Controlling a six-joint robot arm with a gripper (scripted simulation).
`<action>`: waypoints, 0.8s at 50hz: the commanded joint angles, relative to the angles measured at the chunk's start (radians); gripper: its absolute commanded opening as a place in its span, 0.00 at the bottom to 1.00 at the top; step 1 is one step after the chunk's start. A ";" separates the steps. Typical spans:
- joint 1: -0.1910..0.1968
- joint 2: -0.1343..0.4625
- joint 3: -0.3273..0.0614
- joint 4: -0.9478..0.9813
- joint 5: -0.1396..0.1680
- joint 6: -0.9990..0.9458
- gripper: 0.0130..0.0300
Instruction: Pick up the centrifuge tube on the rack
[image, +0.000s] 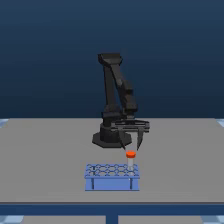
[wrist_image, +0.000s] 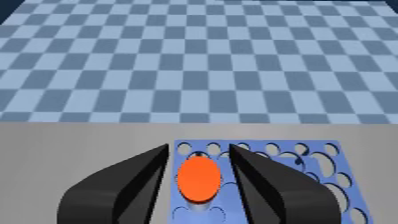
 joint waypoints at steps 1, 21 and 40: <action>0.000 0.006 0.004 -0.030 -0.003 0.038 1.00; 0.000 0.036 0.023 -0.179 -0.020 0.194 1.00; 0.000 0.076 0.045 -0.339 -0.050 0.363 1.00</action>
